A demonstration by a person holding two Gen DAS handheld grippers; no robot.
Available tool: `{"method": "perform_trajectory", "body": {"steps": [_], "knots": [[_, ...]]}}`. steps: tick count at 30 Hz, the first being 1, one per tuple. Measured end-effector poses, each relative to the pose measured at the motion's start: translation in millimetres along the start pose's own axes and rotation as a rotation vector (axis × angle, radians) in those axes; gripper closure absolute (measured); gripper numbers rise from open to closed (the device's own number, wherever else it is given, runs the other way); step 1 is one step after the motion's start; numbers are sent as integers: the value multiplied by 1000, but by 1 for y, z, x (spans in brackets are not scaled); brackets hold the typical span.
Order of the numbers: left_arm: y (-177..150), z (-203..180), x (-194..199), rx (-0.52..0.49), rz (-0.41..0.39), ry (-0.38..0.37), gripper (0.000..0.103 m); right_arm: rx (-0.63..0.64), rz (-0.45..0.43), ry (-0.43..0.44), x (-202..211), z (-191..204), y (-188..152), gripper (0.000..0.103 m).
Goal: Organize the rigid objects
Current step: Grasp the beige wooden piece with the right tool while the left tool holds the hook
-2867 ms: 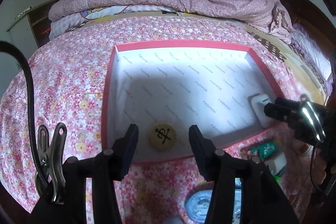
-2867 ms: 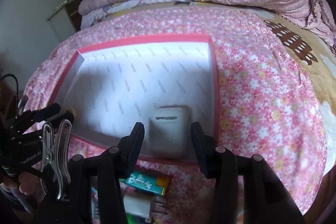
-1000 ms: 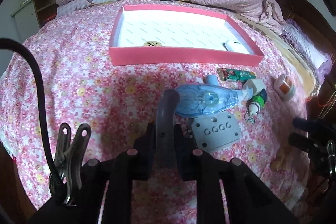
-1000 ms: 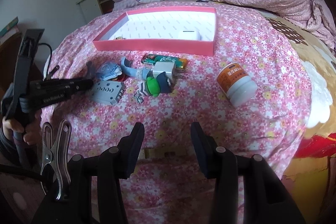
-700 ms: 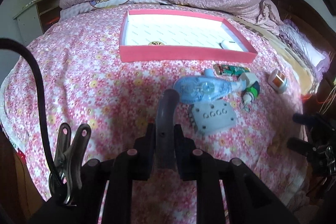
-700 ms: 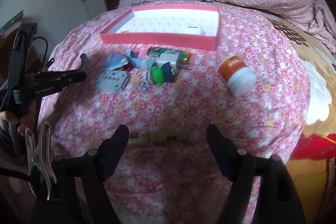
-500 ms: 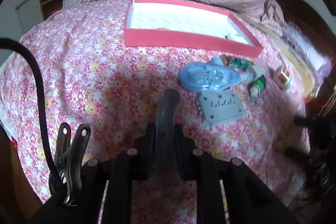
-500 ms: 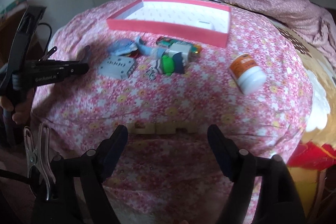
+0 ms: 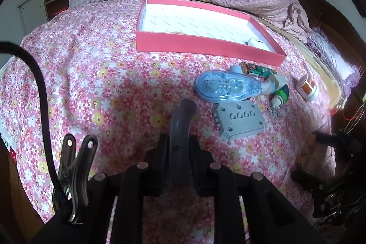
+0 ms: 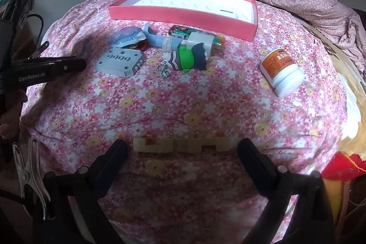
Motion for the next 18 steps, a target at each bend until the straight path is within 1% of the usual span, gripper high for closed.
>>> {"method": "perform_trajectory", "body": {"steps": [3, 6, 9, 11, 18], "knots": [[1, 0, 0, -4, 0, 5, 85, -9, -5, 2, 1, -1, 0, 4], [1, 0, -1, -9, -1, 12, 85, -19, -14, -5, 2, -3, 0, 9], [2, -1, -1, -14, -5, 16, 85, -27, -29, -14, 4, -5, 0, 16], [1, -1, -1, -16, -7, 18, 85, -36, -39, -16, 6, -7, 1, 24], [1, -1, -1, -4, -9, 11, 84, -46, -44, 1, 8, -8, 2, 24]]}}
Point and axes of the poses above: each gripper's, at about its wrist camera, not at the fingertips, and x roughly against the way its jaws point, z to its left, y to its top, the point moved 6 cm from there along -x, roughly the way its jaws point, and after that the axes turned 11 degrees about -x, right-handed, at the moved point
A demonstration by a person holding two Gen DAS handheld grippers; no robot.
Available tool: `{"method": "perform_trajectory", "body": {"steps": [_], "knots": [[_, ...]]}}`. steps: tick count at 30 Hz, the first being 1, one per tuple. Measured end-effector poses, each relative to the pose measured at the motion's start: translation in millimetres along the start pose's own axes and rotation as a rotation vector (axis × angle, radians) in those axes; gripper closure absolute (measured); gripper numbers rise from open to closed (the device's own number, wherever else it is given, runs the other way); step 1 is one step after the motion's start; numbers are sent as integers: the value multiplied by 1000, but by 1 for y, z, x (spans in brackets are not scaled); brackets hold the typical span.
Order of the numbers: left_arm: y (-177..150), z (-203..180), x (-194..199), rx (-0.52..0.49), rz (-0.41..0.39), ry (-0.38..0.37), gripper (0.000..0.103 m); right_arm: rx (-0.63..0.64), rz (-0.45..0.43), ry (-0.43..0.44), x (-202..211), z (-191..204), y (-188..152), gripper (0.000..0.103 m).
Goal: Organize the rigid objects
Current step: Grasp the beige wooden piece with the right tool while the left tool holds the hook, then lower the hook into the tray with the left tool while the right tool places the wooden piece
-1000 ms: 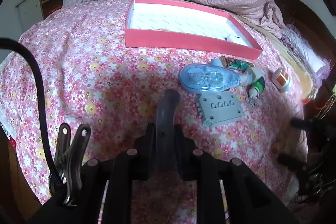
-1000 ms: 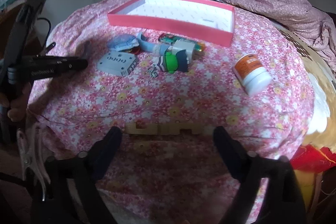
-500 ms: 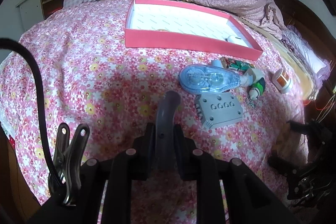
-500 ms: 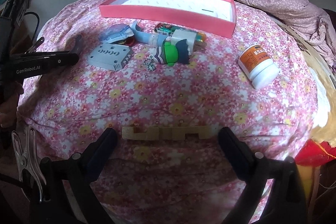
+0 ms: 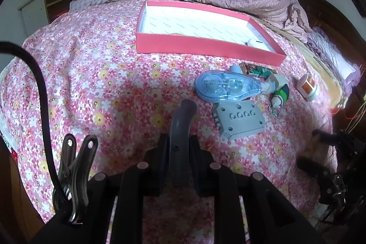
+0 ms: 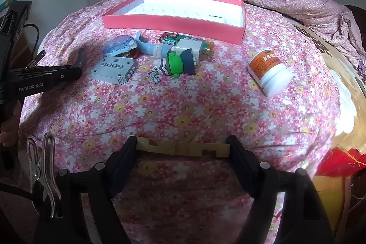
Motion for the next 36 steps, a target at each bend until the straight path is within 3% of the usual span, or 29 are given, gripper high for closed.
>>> {"method": "perform_trajectory", "body": {"steps": [13, 25, 36], "knots": [[22, 13, 17, 40, -40, -20, 85, 33, -19, 46, 13, 9, 22, 24], [88, 15, 19, -7, -100, -22, 85, 49, -53, 77, 12, 19, 89, 24], [146, 14, -11, -20, -114, -26, 85, -6, -45, 86, -14, 14, 152, 24]]}}
Point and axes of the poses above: each gripper's, at about its wrist camera, not at the fingertips, and x roughly against the way its jaws point, z to its left, y to its top, the point moved 6 cm from there along -x, roughly the way its jaws point, and after that the axes turned 11 degrees about -x, right-handed, at the moved point
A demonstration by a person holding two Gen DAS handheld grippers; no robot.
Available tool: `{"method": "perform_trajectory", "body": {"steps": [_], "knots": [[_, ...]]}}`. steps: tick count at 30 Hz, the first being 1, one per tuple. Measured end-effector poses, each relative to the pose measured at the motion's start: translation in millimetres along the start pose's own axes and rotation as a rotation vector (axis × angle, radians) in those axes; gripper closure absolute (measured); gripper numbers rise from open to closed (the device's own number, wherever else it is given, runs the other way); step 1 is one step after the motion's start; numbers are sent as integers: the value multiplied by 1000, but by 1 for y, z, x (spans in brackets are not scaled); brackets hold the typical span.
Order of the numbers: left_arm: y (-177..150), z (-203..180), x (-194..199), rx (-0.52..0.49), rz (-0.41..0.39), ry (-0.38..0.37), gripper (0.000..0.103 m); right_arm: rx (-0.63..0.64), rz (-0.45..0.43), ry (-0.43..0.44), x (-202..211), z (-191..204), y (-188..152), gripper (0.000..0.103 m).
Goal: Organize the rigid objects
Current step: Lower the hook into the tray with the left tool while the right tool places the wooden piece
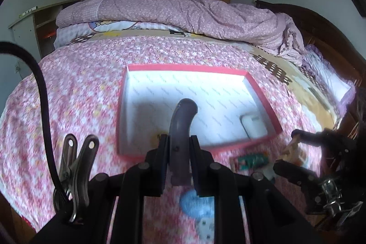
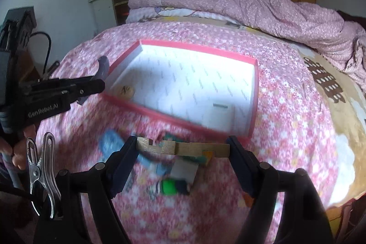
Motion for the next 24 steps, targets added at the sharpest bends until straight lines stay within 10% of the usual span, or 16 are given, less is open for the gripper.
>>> {"method": "perform_trajectory", "body": {"steps": [24], "knots": [[25, 22, -85, 38, 98, 17, 85, -153, 75, -44, -84, -40, 75, 24]]}}
Point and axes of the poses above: each gripper's, at about its wrist camera, not at the fingertips, and x roughly against the way its jaws point, z to its left, y to its top, the point moved 6 cm from there along -x, roughly the way its jaws point, and after that the axes turned 11 degrees about -x, right-handed, at the moved point
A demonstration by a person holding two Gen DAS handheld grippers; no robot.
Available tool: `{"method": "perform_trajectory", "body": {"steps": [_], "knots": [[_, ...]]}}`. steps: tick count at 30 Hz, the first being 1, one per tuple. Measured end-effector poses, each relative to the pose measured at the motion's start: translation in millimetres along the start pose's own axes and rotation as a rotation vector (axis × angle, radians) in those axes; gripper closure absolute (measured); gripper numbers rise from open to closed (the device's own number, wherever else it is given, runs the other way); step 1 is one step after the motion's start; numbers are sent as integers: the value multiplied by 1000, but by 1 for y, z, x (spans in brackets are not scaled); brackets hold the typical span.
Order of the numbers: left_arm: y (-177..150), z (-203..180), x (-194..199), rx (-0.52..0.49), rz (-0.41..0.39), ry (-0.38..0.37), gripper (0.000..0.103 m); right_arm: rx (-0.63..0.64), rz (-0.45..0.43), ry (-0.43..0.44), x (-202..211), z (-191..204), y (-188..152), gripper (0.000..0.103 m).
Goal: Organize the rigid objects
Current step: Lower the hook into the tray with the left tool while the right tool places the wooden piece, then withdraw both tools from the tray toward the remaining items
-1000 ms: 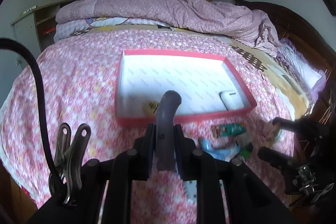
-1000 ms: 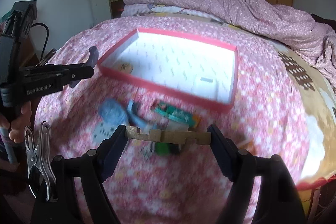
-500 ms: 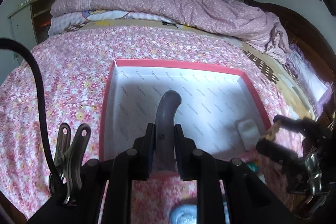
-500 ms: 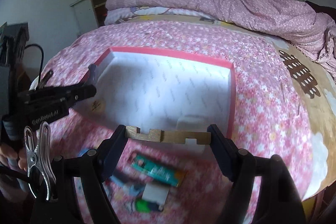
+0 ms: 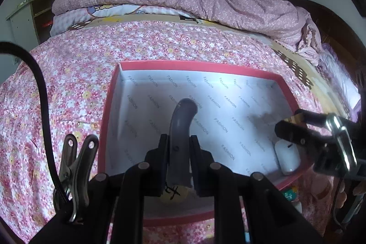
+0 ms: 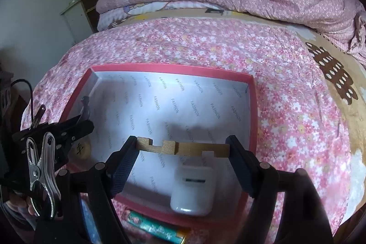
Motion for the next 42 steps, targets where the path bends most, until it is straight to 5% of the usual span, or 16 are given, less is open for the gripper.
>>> {"method": "perform_trajectory", "body": {"steps": [4, 9, 25, 42], "knots": [[0, 1, -2, 8, 2, -5, 84, -19, 3, -5, -4, -3, 3, 24], [-2, -2, 2, -9, -4, -18, 67, -10, 1, 20, -3, 0, 4, 24], [-9, -10, 31, -33, -16, -11, 65, -4, -59, 26, 26, 4, 2, 16], [-60, -39, 83, -32, -40, -79, 64, -35, -27, 62, 77, -2, -62, 16]]}}
Point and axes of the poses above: each gripper's, at about its wrist camera, not at the fingertips, and x roughly against the way its jaws point, z to its left, y to its top, the point moved 6 cm from there along -x, roughly the way its jaws point, and after that the axes turned 11 degrees about -x, right-handed, at the moved point
